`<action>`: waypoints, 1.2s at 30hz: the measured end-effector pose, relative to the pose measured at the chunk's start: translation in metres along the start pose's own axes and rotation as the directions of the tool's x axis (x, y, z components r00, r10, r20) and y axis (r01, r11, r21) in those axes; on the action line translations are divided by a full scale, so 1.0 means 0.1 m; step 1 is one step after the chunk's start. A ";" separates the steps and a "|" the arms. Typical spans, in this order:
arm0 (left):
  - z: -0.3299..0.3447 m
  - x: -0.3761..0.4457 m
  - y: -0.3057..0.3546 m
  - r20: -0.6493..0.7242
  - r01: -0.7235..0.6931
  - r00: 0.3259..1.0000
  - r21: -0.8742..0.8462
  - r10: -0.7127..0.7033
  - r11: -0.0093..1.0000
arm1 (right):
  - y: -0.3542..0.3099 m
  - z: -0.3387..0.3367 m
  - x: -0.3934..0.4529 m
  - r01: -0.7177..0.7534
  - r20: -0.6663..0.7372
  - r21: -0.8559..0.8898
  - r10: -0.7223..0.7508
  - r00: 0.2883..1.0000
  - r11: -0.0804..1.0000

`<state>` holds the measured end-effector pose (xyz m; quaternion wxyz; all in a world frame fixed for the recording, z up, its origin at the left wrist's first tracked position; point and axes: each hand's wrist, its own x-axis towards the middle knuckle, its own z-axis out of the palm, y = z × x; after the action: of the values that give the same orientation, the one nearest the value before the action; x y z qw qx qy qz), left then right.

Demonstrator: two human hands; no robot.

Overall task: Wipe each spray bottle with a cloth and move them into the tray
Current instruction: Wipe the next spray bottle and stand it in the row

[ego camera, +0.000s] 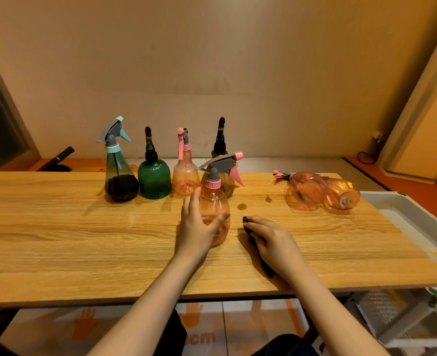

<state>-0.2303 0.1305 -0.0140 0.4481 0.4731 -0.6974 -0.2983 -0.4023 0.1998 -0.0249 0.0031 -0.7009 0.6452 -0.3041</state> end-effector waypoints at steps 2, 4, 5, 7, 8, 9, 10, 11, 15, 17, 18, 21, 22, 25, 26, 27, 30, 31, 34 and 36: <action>0.06 -0.02 0.01 0.042 -0.024 0.999 0.127 0.019 0.992 | -0.01 0.00 0.02 -0.024 0.032 -0.041 0.025 0.999 0.999; 0.11 -0.04 0.02 0.116 -0.011 0.993 0.219 -0.015 0.976 | 0.02 -0.02 0.02 -0.066 0.043 -0.071 0.069 0.997 0.995; 0.12 -0.03 0.02 0.155 -0.010 0.987 0.251 -0.030 0.968 | 0.04 -0.03 0.02 -0.085 0.043 -0.079 0.089 0.995 0.993; 0.13 -0.01 0.02 0.211 -0.031 0.977 0.296 -0.033 0.955 | 0.08 -0.07 0.01 -0.112 0.038 -0.086 0.116 0.993 0.990; 0.13 0.00 0.03 0.224 -0.043 0.974 0.309 -0.028 0.950 | 0.11 -0.10 0.00 -0.122 0.037 -0.092 0.126 0.991 0.988; 0.14 0.02 0.04 0.227 -0.053 0.974 0.317 -0.021 0.947 | 0.14 -0.12 -0.01 -0.130 0.032 -0.098 0.134 0.990 0.987; 0.17 0.04 0.05 0.223 -0.067 0.975 0.323 -0.007 0.944 | 0.17 -0.14 -0.01 -0.137 0.027 -0.105 0.140 0.990 0.985; 0.20 0.06 0.07 0.208 -0.082 0.978 0.330 0.012 0.940 | 0.22 -0.16 -0.02 -0.141 0.022 -0.110 0.144 0.989 0.984; 0.44 0.14 0.23 0.154 -0.133 0.985 0.425 0.074 0.895 | 0.39 -0.20 -0.07 -0.147 -0.035 -0.103 0.144 0.989 0.984; 0.58 0.16 0.33 0.175 -0.156 0.981 0.469 0.082 0.869 | 0.44 -0.21 -0.11 -0.139 -0.048 -0.085 0.135 0.990 0.987; 0.64 0.16 0.36 0.190 -0.163 0.979 0.490 0.078 0.856 | 0.45 -0.21 -0.13 -0.139 -0.048 -0.085 0.136 0.990 0.987; 0.76 0.09 0.39 0.204 -0.169 0.976 0.496 0.075 0.851 | 0.49 -0.20 -0.14 -0.160 -0.066 -0.071 0.155 0.986 0.985; 0.77 0.08 0.38 0.208 -0.171 0.975 0.482 0.077 0.859 | 0.50 -0.20 -0.13 -0.170 -0.076 -0.060 0.165 0.983 0.984; 0.79 0.15 0.35 0.182 -0.132 0.981 0.412 0.061 0.901 | 0.49 -0.19 -0.13 -0.185 -0.083 -0.049 0.181 0.980 0.981; 0.80 0.20 0.34 0.166 -0.117 0.985 0.401 0.053 0.909 | 0.48 -0.19 -0.13 -0.188 -0.082 -0.050 0.184 0.980 0.981; 0.82 0.25 0.35 0.149 -0.110 0.987 0.404 0.054 0.908 | 0.48 -0.20 -0.14 -0.191 -0.085 -0.050 0.186 0.979 0.980; 0.87 0.33 0.38 0.116 -0.132 0.989 0.455 0.088 0.881 | 0.46 -0.22 -0.16 -0.202 -0.100 -0.044 0.197 0.975 0.978; 0.89 0.34 0.38 0.109 -0.139 0.989 0.478 0.099 0.867 | 0.45 -0.22 -0.17 -0.208 -0.104 -0.041 0.203 0.974 0.977; 0.95 0.31 0.39 0.115 -0.211 0.978 0.536 0.176 0.818 | 0.50 -0.24 -0.16 -0.239 -0.133 -0.023 0.234 0.963 0.971; 0.99 0.21 0.36 0.203 -0.300 0.954 0.576 0.222 0.760 | 0.53 -0.24 -0.15 -0.259 -0.146 -0.007 0.255 0.956 0.966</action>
<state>-0.3372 0.1236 -0.0179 0.2685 0.4695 -0.8408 -0.0246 -0.4603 0.2140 -0.0325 -0.0131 -0.5873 0.7332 -0.3425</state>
